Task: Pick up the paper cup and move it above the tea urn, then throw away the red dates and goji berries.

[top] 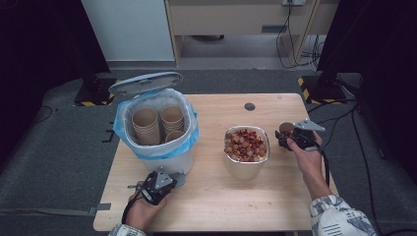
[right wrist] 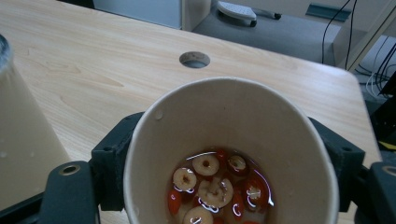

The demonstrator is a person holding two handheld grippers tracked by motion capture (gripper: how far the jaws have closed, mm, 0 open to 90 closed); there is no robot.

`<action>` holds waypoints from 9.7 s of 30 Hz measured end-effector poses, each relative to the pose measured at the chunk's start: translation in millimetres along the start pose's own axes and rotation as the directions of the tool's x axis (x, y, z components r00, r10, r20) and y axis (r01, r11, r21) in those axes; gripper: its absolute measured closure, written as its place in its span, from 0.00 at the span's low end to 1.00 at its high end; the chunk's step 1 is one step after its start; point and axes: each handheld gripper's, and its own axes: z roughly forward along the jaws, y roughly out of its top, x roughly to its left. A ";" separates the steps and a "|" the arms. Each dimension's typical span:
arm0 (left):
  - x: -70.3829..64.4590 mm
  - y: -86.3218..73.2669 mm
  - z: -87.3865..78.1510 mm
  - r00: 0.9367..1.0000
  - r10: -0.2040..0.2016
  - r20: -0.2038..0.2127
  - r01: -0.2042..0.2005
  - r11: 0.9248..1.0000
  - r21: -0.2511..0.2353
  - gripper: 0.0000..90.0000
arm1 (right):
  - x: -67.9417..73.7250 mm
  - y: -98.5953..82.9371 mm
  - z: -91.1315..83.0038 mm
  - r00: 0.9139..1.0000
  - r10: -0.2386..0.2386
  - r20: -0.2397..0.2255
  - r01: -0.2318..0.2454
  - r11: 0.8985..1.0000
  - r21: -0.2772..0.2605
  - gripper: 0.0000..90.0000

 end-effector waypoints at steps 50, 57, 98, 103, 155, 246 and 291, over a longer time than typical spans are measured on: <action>0.3 -0.2 0.2 1.000 -0.003 0.003 0.003 1.000 -0.002 1.00 | -2.5 106.1 -34.8 0.980 -0.196 -0.027 0.194 0.978 -0.076 0.28; 0.3 -0.1 0.2 1.000 -0.003 0.002 0.003 1.000 -0.002 1.00 | 0.0 113.5 -33.4 0.979 -0.203 -0.030 0.200 0.976 -0.084 0.28; 0.3 0.0 0.2 1.000 0.000 0.002 0.000 1.000 -0.001 1.00 | 36.7 146.2 -30.3 0.948 -0.307 -0.089 0.295 0.947 -0.126 0.28; 0.3 0.0 0.2 1.000 -0.001 0.002 0.001 1.000 -0.001 1.00 | 34.8 145.8 -31.6 0.952 -0.295 -0.080 0.284 0.951 -0.122 0.28; 0.1 0.1 0.2 1.000 0.001 0.000 -0.001 1.000 -0.001 1.00 | 71.1 143.1 -46.1 0.746 -0.665 -0.021 0.651 0.736 -0.187 0.28; -0.1 0.5 1.0 1.000 -0.003 -0.001 0.003 1.000 -0.008 1.00 | 117.8 162.0 -75.3 -0.039 -0.979 0.202 0.994 -0.016 0.112 0.30; 0.2 0.5 0.9 1.000 -0.004 0.001 0.004 1.000 -0.008 1.00 | 131.9 169.4 -81.6 -0.290 -0.930 0.226 0.948 -0.245 0.205 0.31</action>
